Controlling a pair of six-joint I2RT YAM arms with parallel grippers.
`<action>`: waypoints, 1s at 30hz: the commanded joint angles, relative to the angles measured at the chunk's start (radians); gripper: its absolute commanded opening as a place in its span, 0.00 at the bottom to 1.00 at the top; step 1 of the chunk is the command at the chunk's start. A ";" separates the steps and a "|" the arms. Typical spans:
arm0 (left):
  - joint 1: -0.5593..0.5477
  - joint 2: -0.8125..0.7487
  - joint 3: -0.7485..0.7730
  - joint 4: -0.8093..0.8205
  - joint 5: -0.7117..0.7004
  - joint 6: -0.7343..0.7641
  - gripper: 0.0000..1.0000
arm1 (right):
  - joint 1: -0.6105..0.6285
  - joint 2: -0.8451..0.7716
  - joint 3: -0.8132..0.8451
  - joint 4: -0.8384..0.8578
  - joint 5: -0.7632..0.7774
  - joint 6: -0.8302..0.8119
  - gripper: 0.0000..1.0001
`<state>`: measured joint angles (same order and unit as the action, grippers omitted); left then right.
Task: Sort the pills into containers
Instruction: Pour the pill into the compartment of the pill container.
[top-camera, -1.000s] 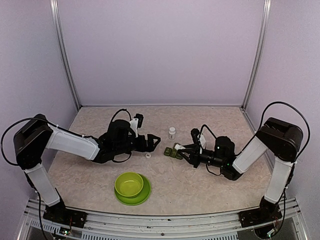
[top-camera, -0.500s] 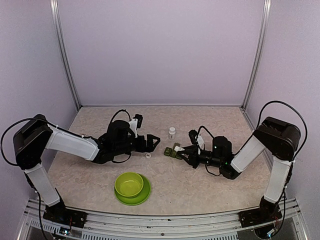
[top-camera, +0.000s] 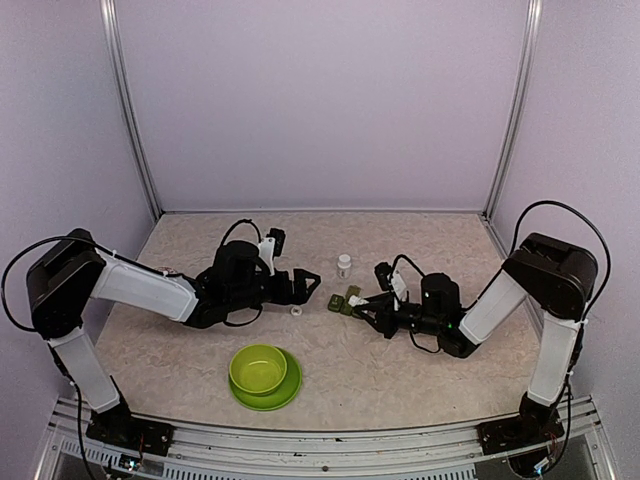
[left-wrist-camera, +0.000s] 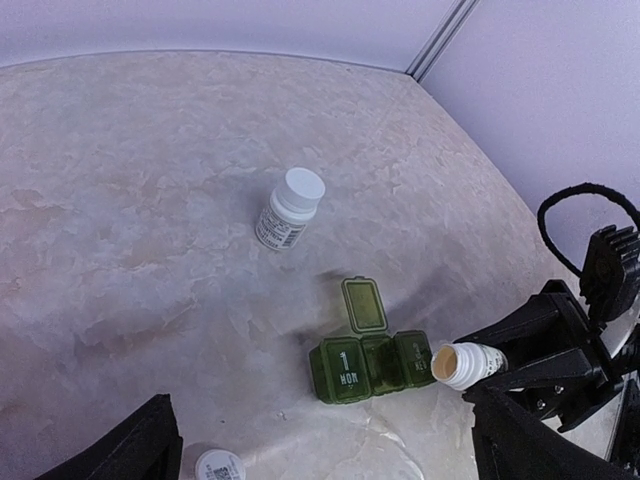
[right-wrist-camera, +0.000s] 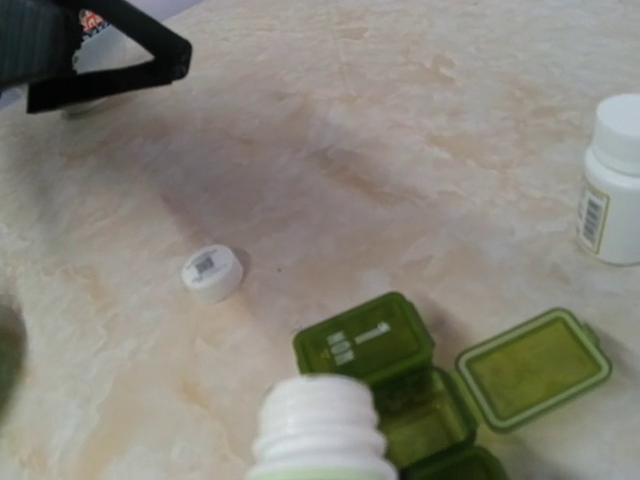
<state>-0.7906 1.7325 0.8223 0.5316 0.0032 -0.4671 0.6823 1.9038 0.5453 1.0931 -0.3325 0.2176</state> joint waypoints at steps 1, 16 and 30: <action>0.007 -0.013 -0.011 0.031 0.015 -0.007 0.99 | -0.010 0.013 0.015 -0.025 0.016 -0.003 0.11; 0.007 -0.011 -0.023 0.049 0.016 -0.013 0.99 | -0.012 0.008 0.042 -0.103 0.038 -0.008 0.11; 0.007 -0.005 -0.033 0.069 0.019 -0.020 0.99 | -0.012 -0.021 0.067 -0.186 0.049 -0.014 0.11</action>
<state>-0.7906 1.7325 0.8036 0.5663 0.0151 -0.4751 0.6819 1.9038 0.5850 0.9440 -0.2943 0.2153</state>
